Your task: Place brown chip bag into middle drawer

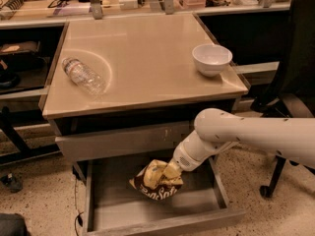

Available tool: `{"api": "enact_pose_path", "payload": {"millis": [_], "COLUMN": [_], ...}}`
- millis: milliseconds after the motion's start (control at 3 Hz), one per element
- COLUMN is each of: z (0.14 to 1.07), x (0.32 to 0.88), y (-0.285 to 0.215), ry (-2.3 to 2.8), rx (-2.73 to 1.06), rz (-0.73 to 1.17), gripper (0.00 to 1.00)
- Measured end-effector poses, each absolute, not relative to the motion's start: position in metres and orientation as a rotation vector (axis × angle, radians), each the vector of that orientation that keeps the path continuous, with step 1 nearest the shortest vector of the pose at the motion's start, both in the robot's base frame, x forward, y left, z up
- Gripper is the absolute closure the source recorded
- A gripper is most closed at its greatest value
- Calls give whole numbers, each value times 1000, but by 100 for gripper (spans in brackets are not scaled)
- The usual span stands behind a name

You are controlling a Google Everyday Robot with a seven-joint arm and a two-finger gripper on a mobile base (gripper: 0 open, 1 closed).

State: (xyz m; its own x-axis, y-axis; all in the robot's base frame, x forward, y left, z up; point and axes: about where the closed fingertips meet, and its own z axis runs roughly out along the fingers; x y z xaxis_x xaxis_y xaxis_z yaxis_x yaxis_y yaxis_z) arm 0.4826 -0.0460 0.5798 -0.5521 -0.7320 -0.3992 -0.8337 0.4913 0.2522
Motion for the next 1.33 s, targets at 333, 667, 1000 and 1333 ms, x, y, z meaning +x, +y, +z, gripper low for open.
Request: {"api": "enact_pose_path", "payload": {"millis": [333, 667, 1000, 1333], "z": [569, 564, 551, 531], "x": [491, 511, 524, 525], "y": [-38, -33, -32, -32], "ry": [2471, 2434, 2424, 2439], "rx": [-1299, -1264, -1213, -1168], "rz": [623, 589, 576, 567], "gripper": [100, 100, 100, 100]}}
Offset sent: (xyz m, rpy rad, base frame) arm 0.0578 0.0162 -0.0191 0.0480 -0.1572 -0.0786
